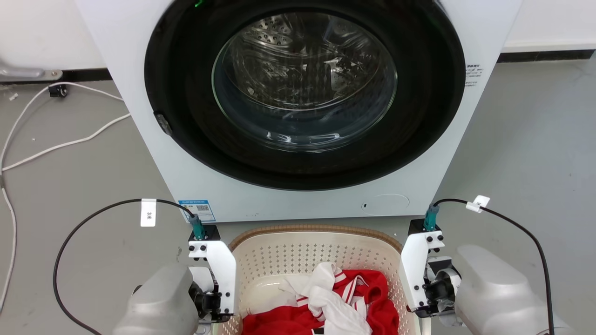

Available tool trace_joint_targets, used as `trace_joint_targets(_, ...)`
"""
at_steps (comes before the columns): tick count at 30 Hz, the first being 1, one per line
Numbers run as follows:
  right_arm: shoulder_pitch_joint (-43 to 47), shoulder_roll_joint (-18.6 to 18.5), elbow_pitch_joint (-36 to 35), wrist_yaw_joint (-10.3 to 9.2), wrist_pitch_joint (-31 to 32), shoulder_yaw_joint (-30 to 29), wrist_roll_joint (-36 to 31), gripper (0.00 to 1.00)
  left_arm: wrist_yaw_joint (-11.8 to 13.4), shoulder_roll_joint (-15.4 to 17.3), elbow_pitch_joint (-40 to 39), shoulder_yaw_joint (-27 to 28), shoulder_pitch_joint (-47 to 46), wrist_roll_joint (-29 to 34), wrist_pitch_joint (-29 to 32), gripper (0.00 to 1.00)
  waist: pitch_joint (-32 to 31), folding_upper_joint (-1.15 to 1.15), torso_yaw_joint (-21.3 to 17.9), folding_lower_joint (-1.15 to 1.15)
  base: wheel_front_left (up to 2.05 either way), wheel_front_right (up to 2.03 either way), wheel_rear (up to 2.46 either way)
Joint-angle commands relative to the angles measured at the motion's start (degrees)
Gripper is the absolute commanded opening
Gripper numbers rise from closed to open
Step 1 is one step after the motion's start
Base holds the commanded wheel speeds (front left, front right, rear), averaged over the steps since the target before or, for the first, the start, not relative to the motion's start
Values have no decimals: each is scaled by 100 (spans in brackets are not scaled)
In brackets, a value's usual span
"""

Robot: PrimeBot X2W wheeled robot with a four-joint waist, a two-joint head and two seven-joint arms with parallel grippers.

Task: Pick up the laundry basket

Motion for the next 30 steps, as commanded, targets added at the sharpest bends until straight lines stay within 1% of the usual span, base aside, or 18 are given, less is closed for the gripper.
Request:
trace_joint_targets(1, -15, 180, -123, 78, 73, 25, 86, 0, -76, -223, -141, -30, 49, -72, 3, 0, -53, 0, 5, 1, 0, 0, 0)
trace_joint_targets(7, -13, 187, -103, 78, 206, 71, 147, 0, -76, -218, -142, -106, 131, -118, 17, 0, -131, 0, -5, 1, 0, 0, 0)
trace_joint_targets(17, 137, 221, -31, 78, 157, 72, 264, 0, -76, -246, -133, -201, 186, -215, 34, 0, -172, 0, 36, 1, 0, 0, 0)
trace_joint_targets(30, 91, 237, 42, 78, 144, 104, 328, 0, -77, -245, -132, -293, 206, -311, -32, 0, -161, 0, 42, 1, 0, 0, 0)
